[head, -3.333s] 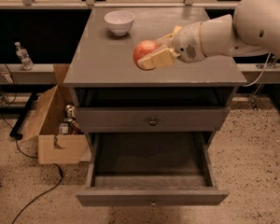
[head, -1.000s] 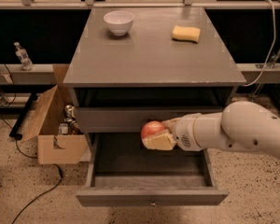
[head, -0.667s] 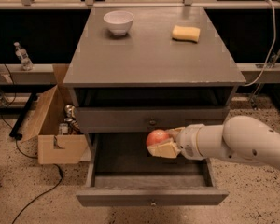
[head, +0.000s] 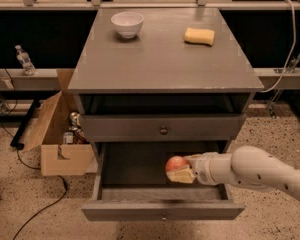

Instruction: Place apple into middle drawer

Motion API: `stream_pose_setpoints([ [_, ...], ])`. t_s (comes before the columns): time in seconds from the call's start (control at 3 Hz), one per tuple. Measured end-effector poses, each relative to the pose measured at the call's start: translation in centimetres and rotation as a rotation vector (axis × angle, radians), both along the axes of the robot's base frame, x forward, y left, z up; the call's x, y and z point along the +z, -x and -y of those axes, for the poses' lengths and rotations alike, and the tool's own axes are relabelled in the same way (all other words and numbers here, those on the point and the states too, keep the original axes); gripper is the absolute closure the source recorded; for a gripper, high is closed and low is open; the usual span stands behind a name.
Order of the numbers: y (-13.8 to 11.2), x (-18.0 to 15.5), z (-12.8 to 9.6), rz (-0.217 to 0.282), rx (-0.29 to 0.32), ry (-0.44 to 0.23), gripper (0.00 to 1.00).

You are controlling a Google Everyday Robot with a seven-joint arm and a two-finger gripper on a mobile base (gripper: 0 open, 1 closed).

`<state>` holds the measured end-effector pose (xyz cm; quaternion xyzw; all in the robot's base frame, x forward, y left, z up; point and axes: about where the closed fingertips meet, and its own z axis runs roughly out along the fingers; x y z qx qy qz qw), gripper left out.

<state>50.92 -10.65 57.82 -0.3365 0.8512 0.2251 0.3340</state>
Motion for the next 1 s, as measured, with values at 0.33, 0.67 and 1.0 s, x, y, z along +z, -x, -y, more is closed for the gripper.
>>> stream_pose_setpoints([
  [0.33,-1.4,-4.6,0.4,-0.03,-0.034,0.041,1.0],
  [0.67,-3.0,-8.2,0.2,-0.054,-0.054,0.057,0.82],
  [1.0,-4.4,-11.3,-0.2,-0.077,-0.059,0.079,0.58],
])
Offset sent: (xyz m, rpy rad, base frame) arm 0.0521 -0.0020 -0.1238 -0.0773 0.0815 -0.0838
